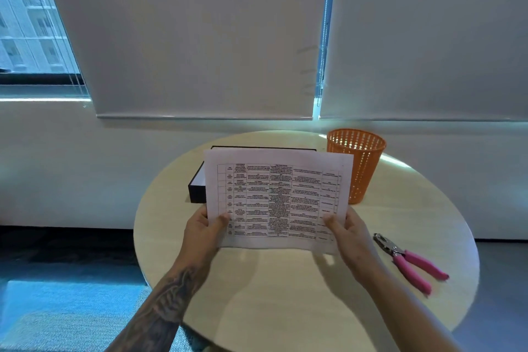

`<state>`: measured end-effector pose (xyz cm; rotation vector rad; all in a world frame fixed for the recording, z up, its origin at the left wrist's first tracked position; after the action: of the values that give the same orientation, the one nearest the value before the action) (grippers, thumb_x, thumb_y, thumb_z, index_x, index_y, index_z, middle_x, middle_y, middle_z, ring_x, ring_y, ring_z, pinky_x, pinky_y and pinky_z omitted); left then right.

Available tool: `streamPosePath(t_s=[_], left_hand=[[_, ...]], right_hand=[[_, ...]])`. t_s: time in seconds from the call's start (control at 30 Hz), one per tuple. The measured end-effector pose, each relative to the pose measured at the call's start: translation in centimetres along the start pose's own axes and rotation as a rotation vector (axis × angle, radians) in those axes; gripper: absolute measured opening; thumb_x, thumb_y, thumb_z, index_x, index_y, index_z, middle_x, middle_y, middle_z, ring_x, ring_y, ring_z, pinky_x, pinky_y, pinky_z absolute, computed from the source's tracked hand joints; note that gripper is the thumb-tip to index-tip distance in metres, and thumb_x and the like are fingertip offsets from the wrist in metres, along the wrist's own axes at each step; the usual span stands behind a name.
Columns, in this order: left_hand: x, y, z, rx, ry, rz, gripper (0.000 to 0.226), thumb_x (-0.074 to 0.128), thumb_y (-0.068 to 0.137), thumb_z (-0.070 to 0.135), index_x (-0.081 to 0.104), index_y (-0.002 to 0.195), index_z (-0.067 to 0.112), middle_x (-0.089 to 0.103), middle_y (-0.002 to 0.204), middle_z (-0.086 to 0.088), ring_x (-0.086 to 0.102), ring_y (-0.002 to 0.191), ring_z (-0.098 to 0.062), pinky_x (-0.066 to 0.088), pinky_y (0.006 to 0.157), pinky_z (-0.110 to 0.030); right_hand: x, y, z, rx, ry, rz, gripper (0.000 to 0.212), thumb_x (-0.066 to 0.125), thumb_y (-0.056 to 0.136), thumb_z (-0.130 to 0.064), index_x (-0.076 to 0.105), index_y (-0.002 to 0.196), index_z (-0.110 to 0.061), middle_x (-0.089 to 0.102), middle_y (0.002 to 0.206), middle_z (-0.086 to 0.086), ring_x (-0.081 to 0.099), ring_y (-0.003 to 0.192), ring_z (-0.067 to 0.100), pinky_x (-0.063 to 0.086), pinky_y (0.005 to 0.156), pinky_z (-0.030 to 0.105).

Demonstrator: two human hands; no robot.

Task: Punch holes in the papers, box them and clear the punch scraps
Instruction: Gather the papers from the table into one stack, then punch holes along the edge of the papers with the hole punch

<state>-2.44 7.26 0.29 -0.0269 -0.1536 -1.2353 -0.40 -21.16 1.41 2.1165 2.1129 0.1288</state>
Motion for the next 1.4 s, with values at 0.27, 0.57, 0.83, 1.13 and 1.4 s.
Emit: streamPosePath(t_s=[0.27, 0.57, 0.83, 1.13, 1.4], left_hand=[[-1.1, 2.2, 4.7, 0.143, 0.262, -0.07, 0.029, 0.064, 0.094, 0.003, 0.071, 0.102, 0.029, 0.078, 0.102, 0.004, 0.075, 0.089, -0.017, 0.061, 0.07, -0.029], [-0.2, 1.4, 2.3, -0.015, 0.036, 0.192, 0.076, 0.075, 0.089, 0.032, 0.032, 0.149, 0.014, 0.055, 0.139, -0.011, 0.063, 0.109, -0.024, 0.054, 0.084, -0.041], [6.4, -3.9, 0.7, -0.284, -0.324, -0.213, 0.034, 0.063, 0.092, 0.038, 0.068, 0.118, 0.017, 0.076, 0.114, -0.014, 0.072, 0.102, -0.035, 0.053, 0.094, -0.063], [6.0, -3.5, -0.3, -0.017, -0.126, -0.297, 0.04, 0.068, 0.096, 0.016, 0.056, 0.134, 0.018, 0.07, 0.128, -0.009, 0.067, 0.116, -0.033, 0.052, 0.097, -0.058], [5.2, -1.5, -0.8, -0.062, -0.099, -0.174, 0.027, 0.071, 0.091, 0.013, 0.066, 0.117, 0.02, 0.077, 0.114, -0.003, 0.074, 0.104, -0.026, 0.059, 0.09, -0.05]], right_hand=[[-2.0, 1.5, -2.4, 0.114, -0.151, -0.265, 0.015, 0.067, 0.096, -0.023, 0.072, 0.109, -0.018, 0.081, 0.101, 0.002, 0.075, 0.089, 0.033, 0.05, 0.067, 0.036], [-0.5, 1.0, -1.3, 0.087, 0.086, -0.136, 0.018, 0.062, 0.1, -0.016, 0.074, 0.114, -0.02, 0.079, 0.11, 0.009, 0.075, 0.102, 0.033, 0.057, 0.092, 0.061], [3.2, -0.2, -0.9, 0.115, 0.202, -0.121, 0.021, 0.062, 0.1, -0.019, 0.07, 0.12, -0.02, 0.079, 0.112, 0.009, 0.074, 0.105, 0.032, 0.056, 0.094, 0.059], [3.5, -0.5, -0.5, 0.126, 0.018, -0.086, 0.015, 0.065, 0.1, -0.025, 0.074, 0.109, -0.018, 0.081, 0.093, 0.0, 0.076, 0.082, 0.019, 0.058, 0.065, 0.033], [-2.6, 0.3, 0.2, -0.016, -0.556, 0.056, 0.015, 0.062, 0.098, -0.034, 0.072, 0.088, -0.03, 0.074, 0.082, -0.009, 0.065, 0.073, 0.004, 0.051, 0.069, 0.025]])
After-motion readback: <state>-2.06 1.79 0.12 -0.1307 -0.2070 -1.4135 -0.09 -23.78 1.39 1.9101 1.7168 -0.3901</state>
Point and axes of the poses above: each hand's wrist, its own y-axis towards the middle knuckle, its own x-axis out of the palm, z = x × y, the point moved 1 cm from there along y, towards the middle knuckle
